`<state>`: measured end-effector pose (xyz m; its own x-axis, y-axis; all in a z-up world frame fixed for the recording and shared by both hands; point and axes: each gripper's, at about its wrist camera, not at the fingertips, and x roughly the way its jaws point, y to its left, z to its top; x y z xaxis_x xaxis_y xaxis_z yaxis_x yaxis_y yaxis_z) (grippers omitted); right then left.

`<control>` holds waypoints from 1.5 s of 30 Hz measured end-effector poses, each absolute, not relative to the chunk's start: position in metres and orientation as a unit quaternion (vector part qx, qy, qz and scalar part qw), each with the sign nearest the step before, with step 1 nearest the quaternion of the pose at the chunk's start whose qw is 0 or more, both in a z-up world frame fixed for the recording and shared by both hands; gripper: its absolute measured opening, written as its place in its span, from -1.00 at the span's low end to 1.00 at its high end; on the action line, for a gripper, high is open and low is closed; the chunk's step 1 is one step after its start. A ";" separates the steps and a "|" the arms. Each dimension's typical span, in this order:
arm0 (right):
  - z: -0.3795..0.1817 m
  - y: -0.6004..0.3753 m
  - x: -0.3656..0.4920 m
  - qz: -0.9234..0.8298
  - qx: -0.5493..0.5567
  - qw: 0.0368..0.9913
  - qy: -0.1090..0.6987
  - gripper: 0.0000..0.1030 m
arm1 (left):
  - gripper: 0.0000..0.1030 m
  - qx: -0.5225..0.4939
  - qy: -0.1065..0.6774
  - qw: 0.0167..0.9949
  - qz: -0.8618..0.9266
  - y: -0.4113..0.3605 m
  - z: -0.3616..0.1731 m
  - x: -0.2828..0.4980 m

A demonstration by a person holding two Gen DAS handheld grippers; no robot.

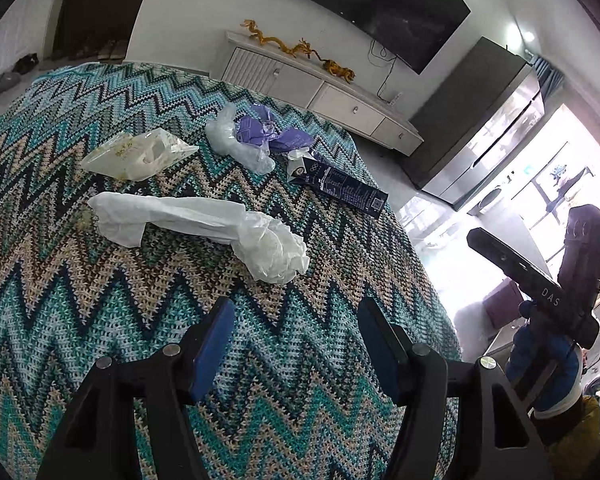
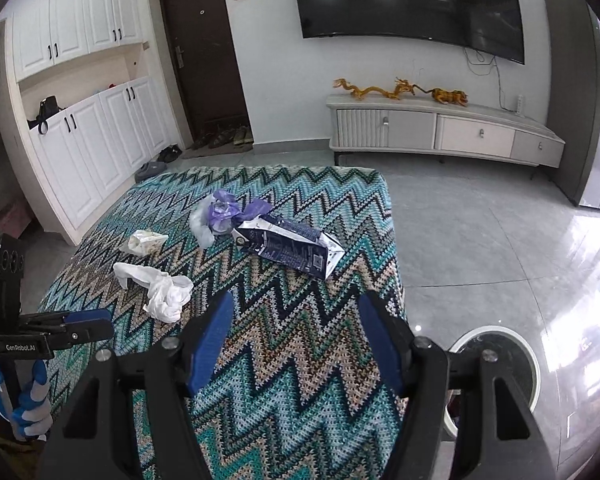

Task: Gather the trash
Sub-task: 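Return both grippers to the table over the remaining trash, then grasp the white tissue with the left gripper while the right grasps the blue-white printed bag, then carry the tissue and printed bag over the bin with both grippers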

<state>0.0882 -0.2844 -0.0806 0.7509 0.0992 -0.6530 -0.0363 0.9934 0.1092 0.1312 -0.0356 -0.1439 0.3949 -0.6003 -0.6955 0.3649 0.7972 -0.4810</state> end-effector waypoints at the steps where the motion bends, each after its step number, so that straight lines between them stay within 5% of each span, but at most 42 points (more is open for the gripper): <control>1: -0.083 -0.284 0.094 0.043 0.038 0.933 0.354 0.24 | 0.21 -0.129 0.470 0.824 -0.289 -0.038 -0.146 0.135; 24: -0.142 -0.277 0.246 0.181 -0.070 0.892 0.409 0.43 | 0.17 -0.109 0.524 0.817 -0.213 -0.080 -0.175 0.190; 38: -0.164 -0.265 0.284 0.229 -0.063 0.858 0.455 0.42 | -0.45 -0.103 0.525 0.820 -0.203 -0.074 -0.176 0.189; 45: -0.162 -0.261 0.266 0.232 -0.069 0.851 0.466 0.11 | -0.59 -0.105 0.523 0.816 -0.223 -0.070 -0.172 0.171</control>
